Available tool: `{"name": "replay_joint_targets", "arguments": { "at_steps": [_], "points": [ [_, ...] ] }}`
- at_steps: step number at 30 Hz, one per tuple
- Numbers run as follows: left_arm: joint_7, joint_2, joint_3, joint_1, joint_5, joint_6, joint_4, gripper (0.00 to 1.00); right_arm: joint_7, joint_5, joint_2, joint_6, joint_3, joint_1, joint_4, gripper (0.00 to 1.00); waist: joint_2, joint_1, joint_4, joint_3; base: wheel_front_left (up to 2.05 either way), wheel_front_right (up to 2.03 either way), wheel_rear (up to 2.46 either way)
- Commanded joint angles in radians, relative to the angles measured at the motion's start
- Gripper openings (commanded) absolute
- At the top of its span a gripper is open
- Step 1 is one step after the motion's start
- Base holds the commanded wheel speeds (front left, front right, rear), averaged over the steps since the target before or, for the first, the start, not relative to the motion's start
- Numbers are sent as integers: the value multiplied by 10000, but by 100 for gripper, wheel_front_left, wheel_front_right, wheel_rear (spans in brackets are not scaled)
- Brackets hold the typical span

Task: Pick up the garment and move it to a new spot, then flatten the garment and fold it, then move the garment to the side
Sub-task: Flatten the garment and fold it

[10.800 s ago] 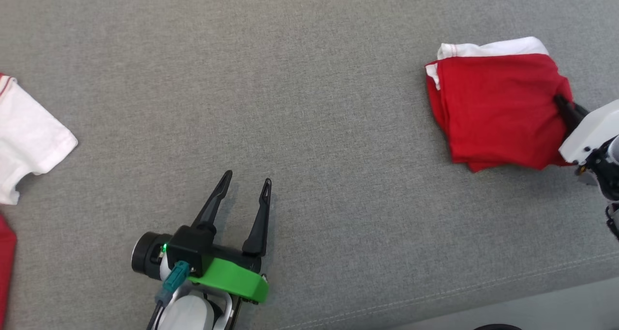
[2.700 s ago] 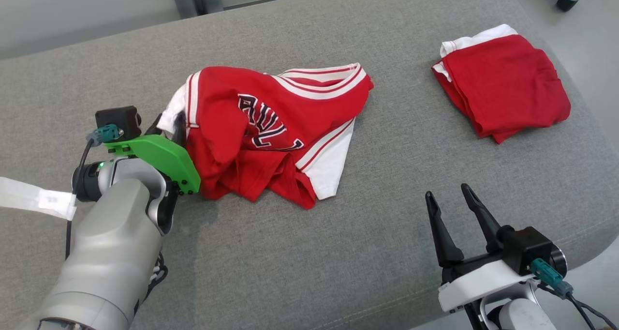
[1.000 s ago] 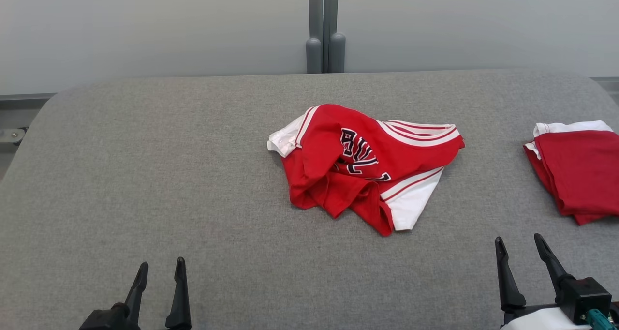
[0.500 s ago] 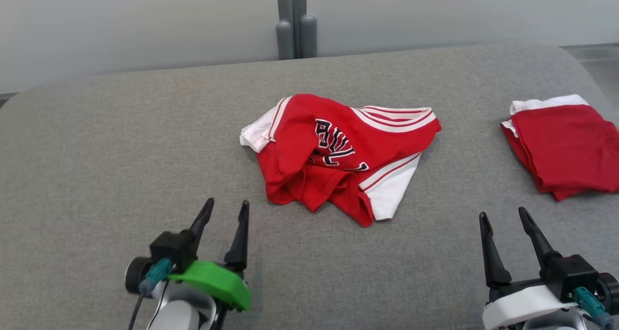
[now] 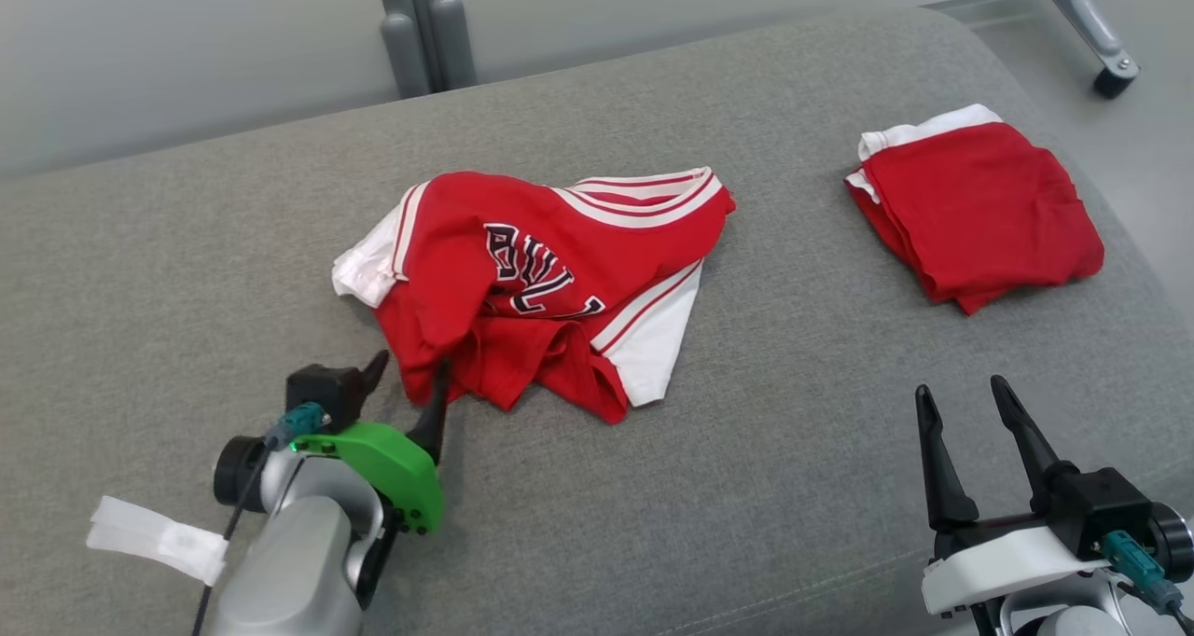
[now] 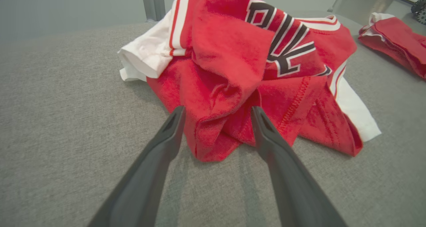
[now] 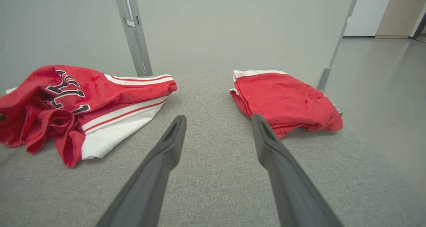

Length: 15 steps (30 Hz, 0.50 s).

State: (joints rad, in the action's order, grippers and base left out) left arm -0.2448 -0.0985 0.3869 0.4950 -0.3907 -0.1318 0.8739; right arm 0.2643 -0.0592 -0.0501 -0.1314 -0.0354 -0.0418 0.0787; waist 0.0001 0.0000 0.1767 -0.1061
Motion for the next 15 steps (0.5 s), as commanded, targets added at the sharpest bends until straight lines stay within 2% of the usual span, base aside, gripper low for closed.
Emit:
{"name": "replay_joint_targets", "arguments": {
  "at_steps": [1, 2, 3, 4, 5, 10, 15],
  "points": [
    [-58, -207, -107, 288, -135, 22, 229, 100, 0, -77, -14, 15, -15, 127, 24, 100, -1, 0, 420, -276, 0, 0, 0],
    [-97, -188, -104, 364, -226, 22, 425, 100, 0, -127, -13, 15, -16, 142, 40, 100, -1, 0, 473, -279, 0, 0, 0],
    [-126, -199, -79, 438, -287, 22, 580, 87, 0, -145, -13, 15, -3, 151, 53, 100, -1, 0, 514, -276, 0, 0, 0],
    [-126, -222, 16, 504, -343, 22, 713, 29, 0, -172, -13, 15, 40, 165, 68, 100, -1, 0, 565, -265, 0, 0, 0],
    [-135, -232, 165, 572, -450, 22, 786, 0, 0, -188, -14, 15, 62, 166, 84, 100, -1, 0, 599, -253, 0, 0, 0],
    [-142, -446, 1120, 729, -1346, 22, 410, 0, 0, -277, -12, 15, 44, 127, 137, 100, -1, 0, 656, -124, 0, 0, 0],
    [415, -891, 1950, 1061, -2056, 22, -882, 0, 0, -306, -16, 15, -193, -104, 96, 100, -1, 0, 428, 34, 0, 0, 0]
  ]
}}
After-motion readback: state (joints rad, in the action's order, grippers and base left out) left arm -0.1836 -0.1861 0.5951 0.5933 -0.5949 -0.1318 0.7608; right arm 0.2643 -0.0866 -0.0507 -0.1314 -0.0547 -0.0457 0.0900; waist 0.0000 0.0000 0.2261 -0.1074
